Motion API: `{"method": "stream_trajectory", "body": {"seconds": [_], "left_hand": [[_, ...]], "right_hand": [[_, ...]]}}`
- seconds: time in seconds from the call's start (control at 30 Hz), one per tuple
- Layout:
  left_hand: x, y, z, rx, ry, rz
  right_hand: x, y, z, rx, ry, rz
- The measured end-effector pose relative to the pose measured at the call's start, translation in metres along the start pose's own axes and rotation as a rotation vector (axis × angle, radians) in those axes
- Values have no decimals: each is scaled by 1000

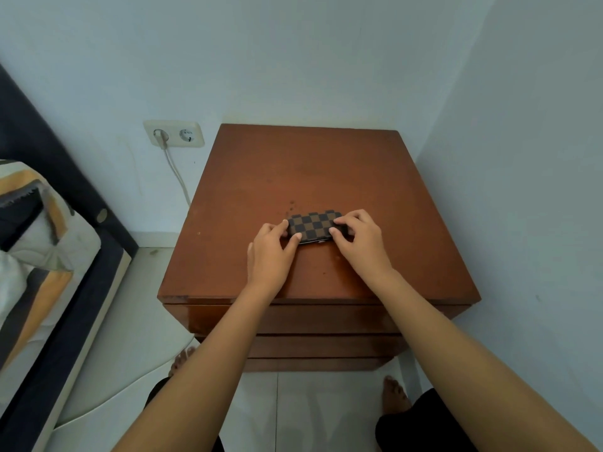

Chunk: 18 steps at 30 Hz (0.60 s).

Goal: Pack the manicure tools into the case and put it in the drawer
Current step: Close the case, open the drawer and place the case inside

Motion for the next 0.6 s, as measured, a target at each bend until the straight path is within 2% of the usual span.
{"method": "stream_trajectory", "body": {"seconds": [0.2,0.3,0.37,0.47,0.53,0.6], "left_hand": [[2,6,-1,-26,-96,43],[30,4,-14,-74,-37,118],[63,-12,-29,-46,90,96],[114,-48,-57,14,298,90],[135,-78,-75,120,365,84],[142,-108,-94,251,355,42]], "right_hand": [[3,-1,-1,-57,-89,-6],[24,14,-21,-131,-99,-28],[55,33,-44,-191,-4,-40],[111,66,-88,-260,239,-41],[138,92,-120,-369,361,-3],[150,121,-149,-518,417,49]]}}
Point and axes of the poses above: each hand's wrist, its own z-axis towards the middle knuckle, its own x-axis out of the back of the hand, y = z × x, the point moved 10 cm from there along z, towards the middle knuckle
